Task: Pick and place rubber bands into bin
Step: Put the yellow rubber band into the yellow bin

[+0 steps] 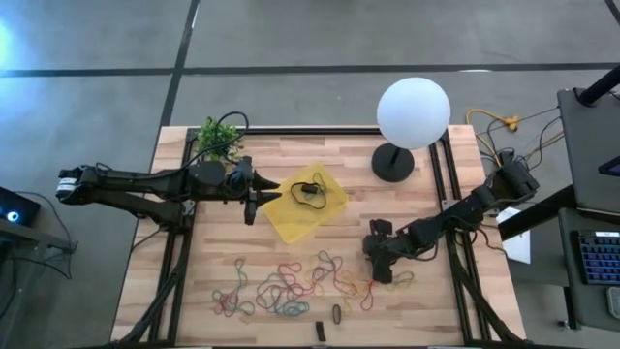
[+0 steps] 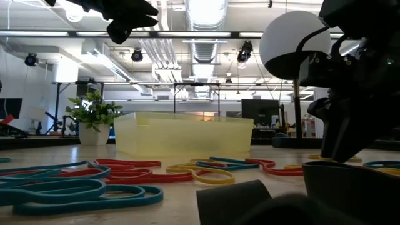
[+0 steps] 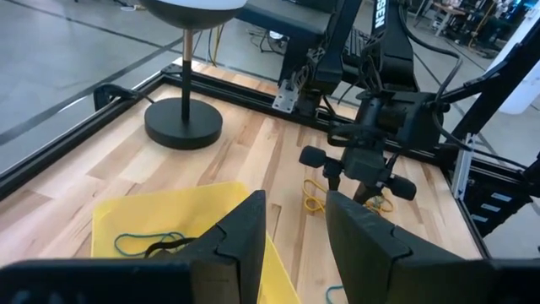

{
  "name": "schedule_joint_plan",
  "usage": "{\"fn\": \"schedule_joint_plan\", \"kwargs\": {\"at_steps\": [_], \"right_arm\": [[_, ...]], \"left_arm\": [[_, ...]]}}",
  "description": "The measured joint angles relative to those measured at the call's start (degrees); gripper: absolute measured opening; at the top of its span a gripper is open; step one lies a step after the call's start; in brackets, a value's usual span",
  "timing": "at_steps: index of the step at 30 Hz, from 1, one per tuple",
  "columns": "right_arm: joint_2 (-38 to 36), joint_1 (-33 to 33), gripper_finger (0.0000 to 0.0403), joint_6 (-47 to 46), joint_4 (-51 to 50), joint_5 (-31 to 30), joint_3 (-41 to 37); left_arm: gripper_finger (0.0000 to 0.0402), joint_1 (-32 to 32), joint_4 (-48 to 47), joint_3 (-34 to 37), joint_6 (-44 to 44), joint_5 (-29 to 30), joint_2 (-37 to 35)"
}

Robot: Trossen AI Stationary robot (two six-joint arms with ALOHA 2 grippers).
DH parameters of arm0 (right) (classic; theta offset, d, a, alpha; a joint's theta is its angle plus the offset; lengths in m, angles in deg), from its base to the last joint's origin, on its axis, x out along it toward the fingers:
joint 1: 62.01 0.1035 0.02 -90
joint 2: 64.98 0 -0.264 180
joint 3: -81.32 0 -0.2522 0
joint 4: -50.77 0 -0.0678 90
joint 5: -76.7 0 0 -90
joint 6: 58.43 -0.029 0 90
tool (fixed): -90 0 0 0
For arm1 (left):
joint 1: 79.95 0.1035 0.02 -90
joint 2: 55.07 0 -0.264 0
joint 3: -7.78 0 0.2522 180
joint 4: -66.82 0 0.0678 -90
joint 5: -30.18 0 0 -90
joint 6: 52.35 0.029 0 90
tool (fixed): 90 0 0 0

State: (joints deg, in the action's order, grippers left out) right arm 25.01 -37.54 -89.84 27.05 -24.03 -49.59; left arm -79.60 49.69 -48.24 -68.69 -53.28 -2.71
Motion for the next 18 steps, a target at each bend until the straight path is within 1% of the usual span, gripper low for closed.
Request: {"fn": "schedule_joint_plan", "kwargs": {"at_steps": [4, 9, 10, 14, 18], "right_arm": [[0.0, -0.04, 0.0091, -0.1, -0.63, -0.18, -0.04], [0.0, -0.04, 0.0024, -0.5, -2.71, -0.1, -0.04], [0.0, 0.0, 0.0017, -1.1, -2.8, -0.07, -0.04], [-0.34, 0.02, 0.0009, -3.06, -2.97, -0.72, 0.11], [-1.54, 0.0, 0.0008, -2.69, -4.56, -2.5, 0.94]], "left_arm": [[0.0109, 0.01, -0.03, 0.2, -0.02, 0.01, 0.0], [0.0109, 0.01, 0.0, 0.28, -0.02, 0.01, 0.0], [0.0109, -0.01, 0.0, 0.28, -0.02, 0.01, 0.0], [0.0109, 0.0, 0.0, 0.28, -0.01, 0.0, 0.0], [0.0109, 0.01, 0.04, 0.31, 0.0, 0.01, 0.0]]}}
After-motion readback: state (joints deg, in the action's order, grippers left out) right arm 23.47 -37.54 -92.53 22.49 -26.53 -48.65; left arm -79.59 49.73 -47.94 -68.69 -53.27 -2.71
